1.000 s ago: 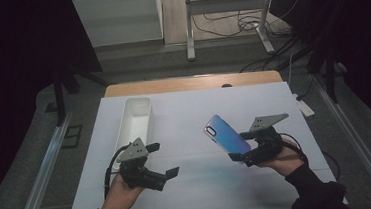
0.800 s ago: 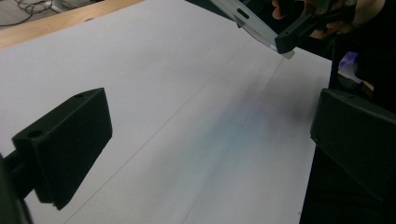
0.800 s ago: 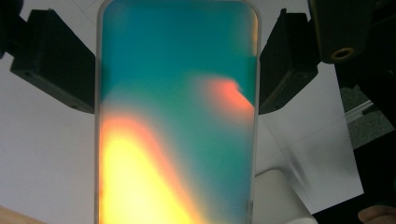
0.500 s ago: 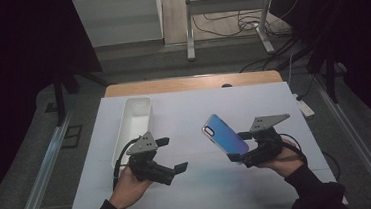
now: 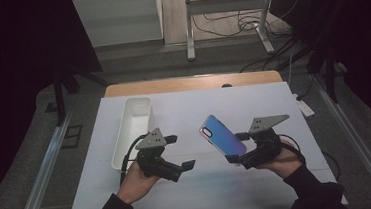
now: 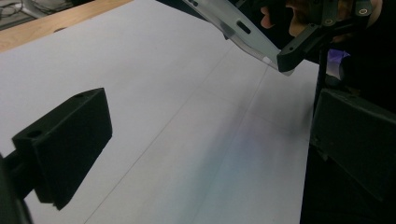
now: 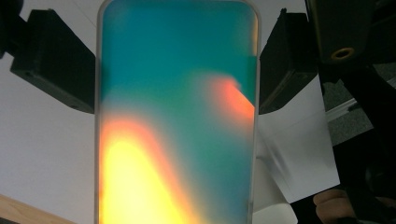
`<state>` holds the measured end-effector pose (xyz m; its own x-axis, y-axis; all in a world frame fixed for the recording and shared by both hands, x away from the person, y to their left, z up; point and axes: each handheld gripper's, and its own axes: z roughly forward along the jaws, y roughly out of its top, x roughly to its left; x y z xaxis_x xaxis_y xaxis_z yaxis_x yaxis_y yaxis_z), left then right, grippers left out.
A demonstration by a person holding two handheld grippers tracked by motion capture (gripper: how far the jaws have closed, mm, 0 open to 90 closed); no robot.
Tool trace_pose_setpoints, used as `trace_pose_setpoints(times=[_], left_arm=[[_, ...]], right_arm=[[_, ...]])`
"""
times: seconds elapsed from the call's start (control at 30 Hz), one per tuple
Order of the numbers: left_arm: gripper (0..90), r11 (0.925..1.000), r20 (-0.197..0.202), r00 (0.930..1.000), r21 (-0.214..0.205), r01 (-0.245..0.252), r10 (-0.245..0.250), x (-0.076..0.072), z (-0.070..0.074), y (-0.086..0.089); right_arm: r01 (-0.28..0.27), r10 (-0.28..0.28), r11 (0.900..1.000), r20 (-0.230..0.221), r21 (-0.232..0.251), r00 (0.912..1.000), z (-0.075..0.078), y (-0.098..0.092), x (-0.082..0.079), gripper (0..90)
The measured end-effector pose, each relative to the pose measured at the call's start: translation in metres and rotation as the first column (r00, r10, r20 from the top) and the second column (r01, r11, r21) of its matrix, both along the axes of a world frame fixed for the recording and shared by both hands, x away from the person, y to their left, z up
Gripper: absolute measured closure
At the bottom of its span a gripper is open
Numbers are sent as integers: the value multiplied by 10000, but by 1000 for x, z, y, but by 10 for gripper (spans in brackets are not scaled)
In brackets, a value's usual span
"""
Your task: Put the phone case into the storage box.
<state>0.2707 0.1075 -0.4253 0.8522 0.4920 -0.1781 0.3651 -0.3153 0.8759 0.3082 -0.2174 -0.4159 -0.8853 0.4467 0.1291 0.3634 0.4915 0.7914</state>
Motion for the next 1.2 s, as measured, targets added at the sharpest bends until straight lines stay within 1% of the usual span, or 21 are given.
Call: trace_pose_setpoints(times=[0.1,0.3,0.67,0.9,1.2], left_arm=[[0,9999,67,9999,95,85,-86,2,1,-3],[0,9999,28,9999,-2,161,-161,6,2,-6],[0,9982,-9,9984,-198,571,-572,13,4,-13],[1,9968,-17,9970,-195,769,-770,17,4,-18],[1,9915,-30,9922,-391,1243,-1246,20,5,-25]], right_arm=[[-85,85,9999,-12,110,10000,0,2,-1,174],[-212,212,9996,-7,191,9998,1,4,-3,174],[-341,340,9990,24,300,9994,2,8,-5,174],[-444,443,9985,30,308,9990,2,11,-6,174],[-535,533,9980,55,351,9986,2,14,-8,174]])
